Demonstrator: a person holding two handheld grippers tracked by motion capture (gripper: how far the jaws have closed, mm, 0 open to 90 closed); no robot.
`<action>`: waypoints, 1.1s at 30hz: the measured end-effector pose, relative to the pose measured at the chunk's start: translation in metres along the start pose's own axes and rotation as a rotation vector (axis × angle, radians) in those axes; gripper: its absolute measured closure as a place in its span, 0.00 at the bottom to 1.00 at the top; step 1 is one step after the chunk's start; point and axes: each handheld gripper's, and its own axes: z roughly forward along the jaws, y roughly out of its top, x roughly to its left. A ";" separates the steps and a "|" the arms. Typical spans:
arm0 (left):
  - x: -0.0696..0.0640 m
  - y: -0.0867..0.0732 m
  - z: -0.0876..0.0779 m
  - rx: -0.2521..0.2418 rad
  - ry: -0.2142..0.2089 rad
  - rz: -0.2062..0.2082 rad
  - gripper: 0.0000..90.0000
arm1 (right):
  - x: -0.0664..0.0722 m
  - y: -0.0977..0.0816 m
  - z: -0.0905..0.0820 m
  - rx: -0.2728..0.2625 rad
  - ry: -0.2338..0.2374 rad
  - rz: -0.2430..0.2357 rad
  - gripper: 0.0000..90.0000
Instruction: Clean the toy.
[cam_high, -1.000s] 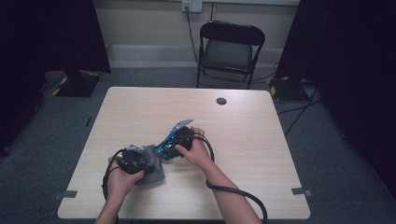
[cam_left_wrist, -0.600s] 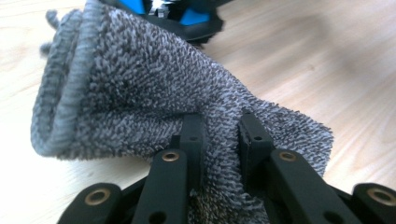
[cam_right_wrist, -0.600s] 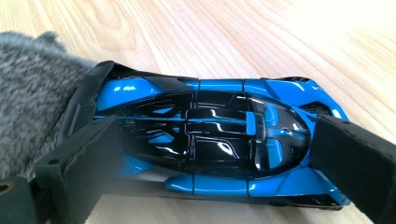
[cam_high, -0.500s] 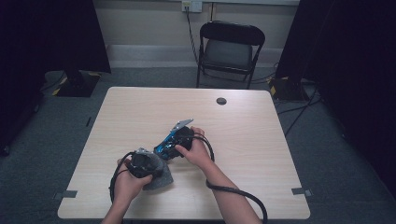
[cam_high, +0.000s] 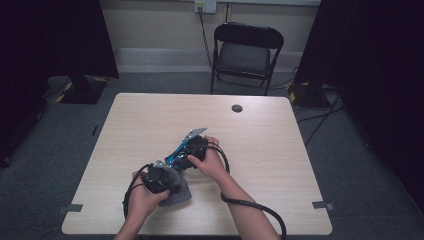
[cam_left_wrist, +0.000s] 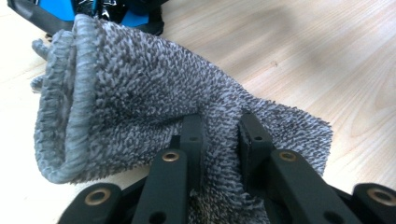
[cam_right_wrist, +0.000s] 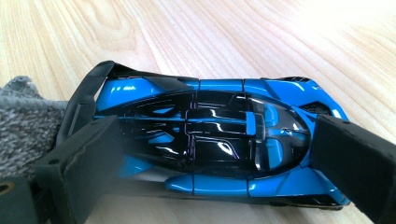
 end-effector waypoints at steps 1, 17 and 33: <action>-0.001 0.000 0.000 0.000 -0.007 -0.003 0.84 | 0.000 0.000 0.000 0.001 0.000 0.000 0.02; -0.019 0.003 0.007 0.012 -0.063 0.044 0.84 | 0.000 0.000 0.000 0.001 0.001 -0.002 0.02; -0.028 0.006 0.009 0.015 -0.116 0.075 0.83 | -0.001 0.000 0.000 0.002 0.001 -0.003 0.02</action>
